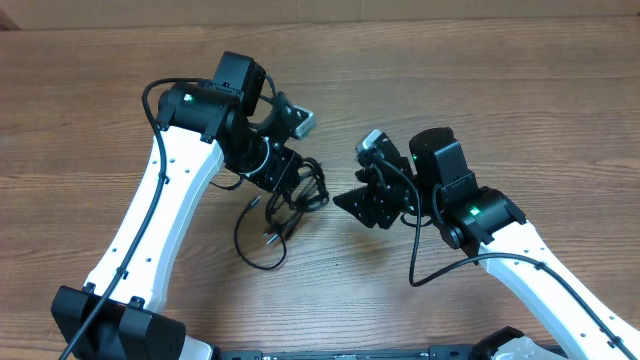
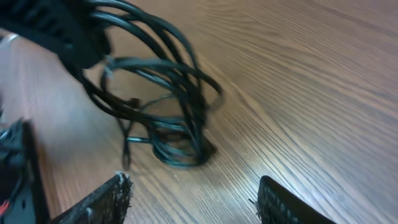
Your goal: Untangle cables
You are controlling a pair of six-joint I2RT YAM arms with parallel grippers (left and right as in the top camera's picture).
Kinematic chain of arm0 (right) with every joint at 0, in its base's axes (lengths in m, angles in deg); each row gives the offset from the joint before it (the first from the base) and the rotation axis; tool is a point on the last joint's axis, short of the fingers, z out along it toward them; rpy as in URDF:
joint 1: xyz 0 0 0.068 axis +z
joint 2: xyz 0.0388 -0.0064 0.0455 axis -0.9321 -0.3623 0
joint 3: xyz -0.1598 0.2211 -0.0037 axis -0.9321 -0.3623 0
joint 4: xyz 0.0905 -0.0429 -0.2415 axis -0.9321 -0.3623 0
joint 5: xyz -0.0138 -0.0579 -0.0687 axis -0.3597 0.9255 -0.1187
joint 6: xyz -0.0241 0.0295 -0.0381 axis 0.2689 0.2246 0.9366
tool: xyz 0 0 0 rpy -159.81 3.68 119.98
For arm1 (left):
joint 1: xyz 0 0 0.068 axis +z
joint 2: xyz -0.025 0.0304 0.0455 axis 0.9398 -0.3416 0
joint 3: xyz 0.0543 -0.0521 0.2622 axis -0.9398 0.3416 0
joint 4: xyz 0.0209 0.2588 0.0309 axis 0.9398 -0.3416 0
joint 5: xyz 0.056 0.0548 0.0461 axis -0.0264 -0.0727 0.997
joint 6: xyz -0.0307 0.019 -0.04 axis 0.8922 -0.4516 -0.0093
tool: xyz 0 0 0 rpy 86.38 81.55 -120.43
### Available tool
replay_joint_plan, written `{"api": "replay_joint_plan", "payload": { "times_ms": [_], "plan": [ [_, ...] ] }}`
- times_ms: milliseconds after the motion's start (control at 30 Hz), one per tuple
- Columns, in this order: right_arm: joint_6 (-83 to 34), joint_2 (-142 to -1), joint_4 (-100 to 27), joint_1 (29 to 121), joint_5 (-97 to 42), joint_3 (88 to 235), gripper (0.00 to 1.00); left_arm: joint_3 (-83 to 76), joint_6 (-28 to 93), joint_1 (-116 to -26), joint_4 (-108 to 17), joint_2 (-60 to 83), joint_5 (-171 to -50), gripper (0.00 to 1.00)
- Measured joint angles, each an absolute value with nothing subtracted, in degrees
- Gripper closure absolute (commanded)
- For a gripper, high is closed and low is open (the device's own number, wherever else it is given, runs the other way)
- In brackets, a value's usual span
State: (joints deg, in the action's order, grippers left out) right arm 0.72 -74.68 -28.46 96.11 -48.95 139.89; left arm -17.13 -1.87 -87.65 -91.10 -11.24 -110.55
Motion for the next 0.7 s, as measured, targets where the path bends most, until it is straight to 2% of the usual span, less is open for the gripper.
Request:
{"api": "replay_joint_plan", "payload": {
  "times_ms": [267, 333, 400, 467, 700],
  "plan": [
    [9.3, -74.7, -28.4, 96.1, -54.5, 139.9, 0.4, -17.1, -13.8, -88.1, -93.9, -11.2, -119.7, 0.96],
    [10.0, -74.7, -28.3, 96.1, -54.8, 139.9, 0.49, -17.1, -14.9, -88.5, -93.9, -11.2, -120.6, 0.96],
    [10.7, -74.7, -28.3, 96.1, -55.0, 139.9, 0.74, -17.1, -15.6, -88.9, -93.9, -11.2, -121.1, 0.96],
    [11.0, -74.7, -28.3, 96.1, -55.0, 139.9, 0.95, -17.1, -16.1, -89.2, -93.9, -11.2, -121.4, 0.96],
    [11.4, -74.7, -29.0, 95.9, -54.9, 139.9, 0.96, -17.1, -15.4, -89.2, -91.8, -11.2, -121.4, 0.96]
  ]
}}
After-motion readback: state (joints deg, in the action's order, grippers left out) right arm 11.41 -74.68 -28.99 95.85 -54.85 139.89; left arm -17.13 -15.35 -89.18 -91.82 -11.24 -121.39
